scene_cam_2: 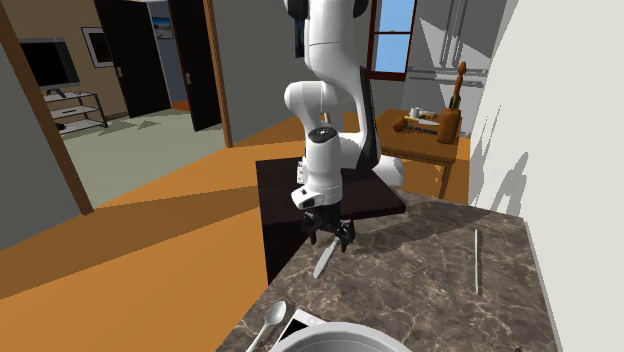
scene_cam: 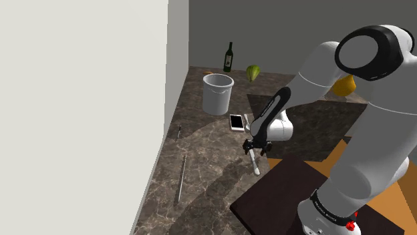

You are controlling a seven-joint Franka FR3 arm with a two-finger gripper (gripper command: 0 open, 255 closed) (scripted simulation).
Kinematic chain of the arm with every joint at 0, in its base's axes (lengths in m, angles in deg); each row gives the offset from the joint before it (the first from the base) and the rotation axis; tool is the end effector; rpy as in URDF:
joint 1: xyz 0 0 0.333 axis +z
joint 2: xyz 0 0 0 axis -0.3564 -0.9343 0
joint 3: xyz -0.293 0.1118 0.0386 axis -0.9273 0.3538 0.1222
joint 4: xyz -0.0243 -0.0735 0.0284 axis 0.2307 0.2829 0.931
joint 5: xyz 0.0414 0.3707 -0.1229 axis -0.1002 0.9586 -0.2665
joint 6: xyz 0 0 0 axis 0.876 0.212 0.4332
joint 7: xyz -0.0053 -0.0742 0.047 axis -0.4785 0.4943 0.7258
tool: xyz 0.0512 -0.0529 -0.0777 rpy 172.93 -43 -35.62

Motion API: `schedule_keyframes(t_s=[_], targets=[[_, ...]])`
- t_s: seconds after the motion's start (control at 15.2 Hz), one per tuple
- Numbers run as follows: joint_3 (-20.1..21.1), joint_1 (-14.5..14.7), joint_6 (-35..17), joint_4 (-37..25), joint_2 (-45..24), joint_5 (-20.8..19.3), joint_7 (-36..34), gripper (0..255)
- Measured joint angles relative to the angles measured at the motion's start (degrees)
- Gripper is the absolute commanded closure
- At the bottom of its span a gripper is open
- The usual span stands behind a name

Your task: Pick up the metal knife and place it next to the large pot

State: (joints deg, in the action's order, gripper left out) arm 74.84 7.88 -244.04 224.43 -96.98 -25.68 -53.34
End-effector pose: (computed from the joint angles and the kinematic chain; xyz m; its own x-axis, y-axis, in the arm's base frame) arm 0.3693 -0.0770 0.1448 0.7959 -0.6054 -0.0052 -0.6041 -0.7935 -0.0737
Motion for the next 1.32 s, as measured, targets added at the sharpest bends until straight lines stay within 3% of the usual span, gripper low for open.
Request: schedule_keyframes(t_s=[0.33, 0.4, 1.06, 1.32], targets=[[0.3, -0.2, -0.4, -0.3, -0.6, 0.2, 0.2, 0], [0.3, -0.2, -0.4, -0.3, -0.6, 0.2, 0.2, 255], [0.1, -0.2, -0.3, -0.2, -0.4, 0.2, 0.1, 255], [-1.9, 1.6, 2.3, 0.7, 3.1, -1.8, -1.7, 255]])
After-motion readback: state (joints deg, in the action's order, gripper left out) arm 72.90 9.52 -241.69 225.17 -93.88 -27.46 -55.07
